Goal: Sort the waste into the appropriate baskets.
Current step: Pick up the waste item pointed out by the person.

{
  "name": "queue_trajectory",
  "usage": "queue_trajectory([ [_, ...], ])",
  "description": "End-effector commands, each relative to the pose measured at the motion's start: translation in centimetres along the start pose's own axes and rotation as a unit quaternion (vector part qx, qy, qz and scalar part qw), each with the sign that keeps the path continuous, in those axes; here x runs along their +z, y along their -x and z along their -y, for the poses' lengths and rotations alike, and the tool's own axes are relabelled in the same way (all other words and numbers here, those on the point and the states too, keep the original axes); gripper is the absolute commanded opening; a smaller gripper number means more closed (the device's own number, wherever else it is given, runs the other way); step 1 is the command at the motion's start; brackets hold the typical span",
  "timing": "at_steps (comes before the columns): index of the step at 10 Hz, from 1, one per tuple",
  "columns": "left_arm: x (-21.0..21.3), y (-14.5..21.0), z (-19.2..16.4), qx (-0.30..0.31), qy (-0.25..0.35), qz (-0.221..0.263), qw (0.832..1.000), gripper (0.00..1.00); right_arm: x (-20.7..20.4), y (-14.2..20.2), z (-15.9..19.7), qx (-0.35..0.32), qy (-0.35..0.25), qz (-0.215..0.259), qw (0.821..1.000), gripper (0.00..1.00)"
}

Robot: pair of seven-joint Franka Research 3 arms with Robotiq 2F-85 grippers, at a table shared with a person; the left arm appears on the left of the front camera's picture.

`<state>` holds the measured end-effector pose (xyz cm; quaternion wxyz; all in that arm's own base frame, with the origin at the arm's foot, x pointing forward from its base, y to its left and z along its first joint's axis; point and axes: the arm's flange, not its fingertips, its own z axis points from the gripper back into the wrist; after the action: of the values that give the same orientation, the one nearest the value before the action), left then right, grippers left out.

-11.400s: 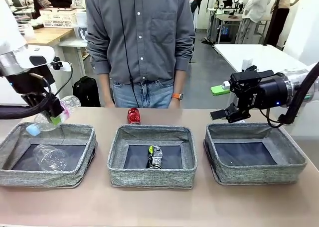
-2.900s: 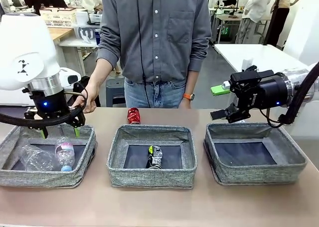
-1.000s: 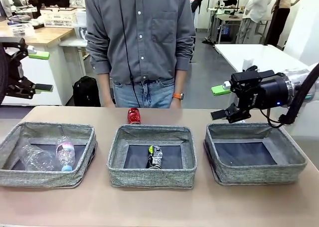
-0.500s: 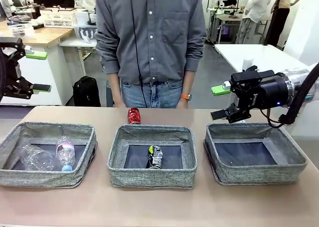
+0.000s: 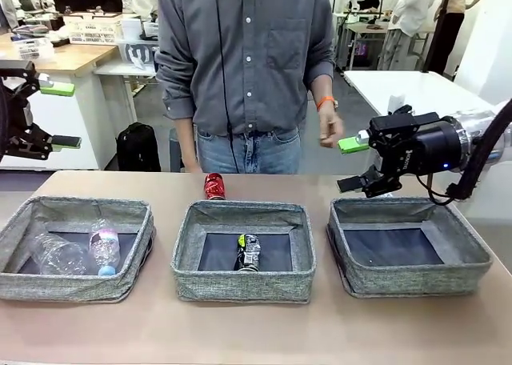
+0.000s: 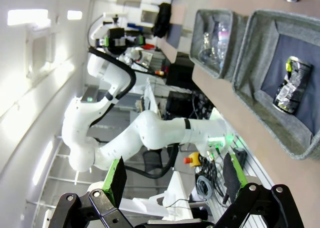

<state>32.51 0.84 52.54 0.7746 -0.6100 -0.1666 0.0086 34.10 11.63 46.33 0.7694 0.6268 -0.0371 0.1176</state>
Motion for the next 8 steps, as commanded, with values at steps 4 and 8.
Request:
queue_trajectory([
  [4, 0.1, 0.0, 0.3, 0.003, -0.001, -0.005, 1.0, 1.0, 0.0, 0.0, 0.0, 0.0, 0.0, 0.0, 1.0, 1.0],
  [8, 0.1, 0.0, 0.3, 0.003, -0.001, -0.005, 1.0, 1.0, -1.2, -1.0, -3.7, 0.147, 0.719, -0.076, 0.675, 1.0],
])
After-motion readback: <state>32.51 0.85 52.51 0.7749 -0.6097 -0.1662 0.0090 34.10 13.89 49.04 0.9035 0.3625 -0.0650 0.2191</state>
